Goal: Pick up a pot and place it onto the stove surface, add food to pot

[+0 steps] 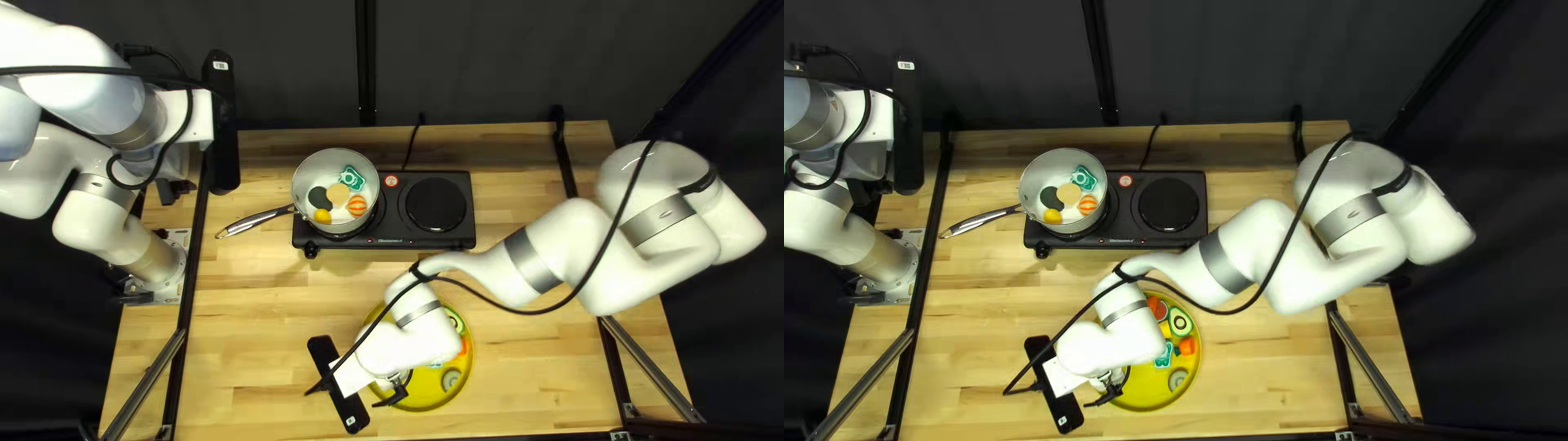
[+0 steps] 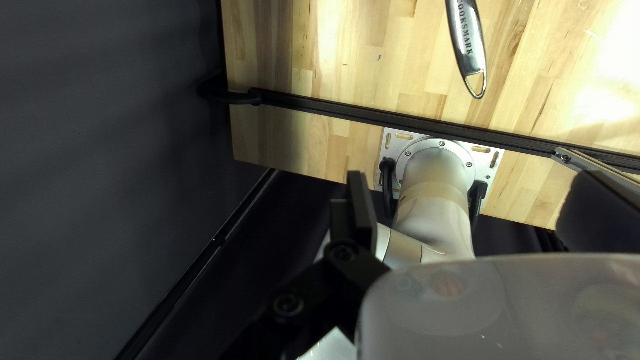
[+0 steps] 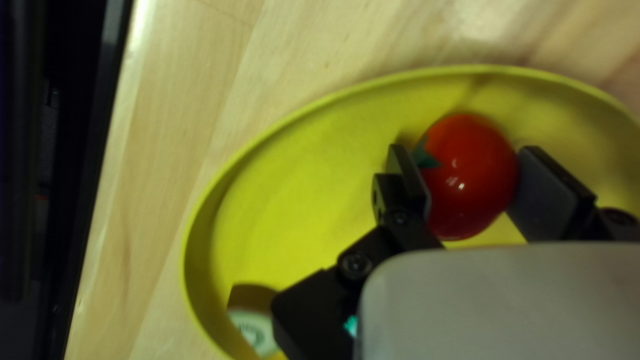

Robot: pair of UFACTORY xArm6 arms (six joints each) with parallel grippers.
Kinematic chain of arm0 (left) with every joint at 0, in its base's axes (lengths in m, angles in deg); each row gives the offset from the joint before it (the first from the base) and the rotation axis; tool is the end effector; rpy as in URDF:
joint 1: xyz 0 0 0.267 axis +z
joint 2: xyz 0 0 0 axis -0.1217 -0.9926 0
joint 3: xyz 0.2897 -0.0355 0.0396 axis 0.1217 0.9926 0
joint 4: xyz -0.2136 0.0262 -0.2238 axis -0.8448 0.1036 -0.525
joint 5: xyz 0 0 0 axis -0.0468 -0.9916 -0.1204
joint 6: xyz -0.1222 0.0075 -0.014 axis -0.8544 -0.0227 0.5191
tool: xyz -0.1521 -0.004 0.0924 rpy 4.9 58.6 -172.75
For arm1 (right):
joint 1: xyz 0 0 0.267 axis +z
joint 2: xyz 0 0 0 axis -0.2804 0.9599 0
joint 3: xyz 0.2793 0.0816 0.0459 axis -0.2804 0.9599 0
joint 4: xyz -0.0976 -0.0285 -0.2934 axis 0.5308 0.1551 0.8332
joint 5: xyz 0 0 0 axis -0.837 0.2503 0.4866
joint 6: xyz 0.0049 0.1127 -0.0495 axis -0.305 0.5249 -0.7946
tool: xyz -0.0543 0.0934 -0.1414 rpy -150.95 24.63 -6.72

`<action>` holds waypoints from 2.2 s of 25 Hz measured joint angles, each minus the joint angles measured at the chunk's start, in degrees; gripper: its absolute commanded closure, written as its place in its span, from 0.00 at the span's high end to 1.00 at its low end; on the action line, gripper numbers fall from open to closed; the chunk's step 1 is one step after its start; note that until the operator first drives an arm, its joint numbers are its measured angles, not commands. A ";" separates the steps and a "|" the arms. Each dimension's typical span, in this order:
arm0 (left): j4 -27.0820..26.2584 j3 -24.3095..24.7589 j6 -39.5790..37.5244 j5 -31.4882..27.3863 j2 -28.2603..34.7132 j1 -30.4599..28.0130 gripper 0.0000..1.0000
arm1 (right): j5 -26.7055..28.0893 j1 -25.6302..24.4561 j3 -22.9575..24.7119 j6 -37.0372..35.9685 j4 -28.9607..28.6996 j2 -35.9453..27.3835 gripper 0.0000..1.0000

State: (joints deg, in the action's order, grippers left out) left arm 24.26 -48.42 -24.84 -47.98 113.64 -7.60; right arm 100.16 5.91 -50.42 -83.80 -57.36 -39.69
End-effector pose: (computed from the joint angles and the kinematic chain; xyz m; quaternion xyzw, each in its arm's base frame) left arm 0.1710 0.0370 0.3933 -0.9881 -0.0352 0.0318 0.1460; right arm 0.5210 0.1970 0.1106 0.9692 0.2437 -0.0085 0.0333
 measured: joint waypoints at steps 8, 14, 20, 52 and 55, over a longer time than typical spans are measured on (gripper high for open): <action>0.00 0.00 0.00 0.00 0.00 0.00 1.00 | 6.64 -8.44 6.03 -5.90 2.30 -14.33 0.00; 0.00 0.00 0.00 0.00 0.00 0.00 1.00 | 9.53 -17.33 3.31 -12.92 2.79 -15.81 0.00; 0.00 0.00 0.00 0.00 0.00 0.00 1.00 | 9.06 -24.78 -1.26 -20.18 0.65 -10.95 0.00; 0.00 0.00 0.00 0.00 0.00 0.00 1.00 | 12.72 -27.14 -11.29 -25.86 -2.21 -3.81 1.00; 0.00 0.00 0.00 0.00 0.00 0.00 1.00 | 13.12 -24.06 -6.07 -22.28 -1.19 -9.13 1.00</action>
State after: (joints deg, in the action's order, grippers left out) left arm 24.26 -48.42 -24.84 -47.98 113.64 -7.60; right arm 113.28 -18.15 -56.48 -106.08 -58.54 -48.82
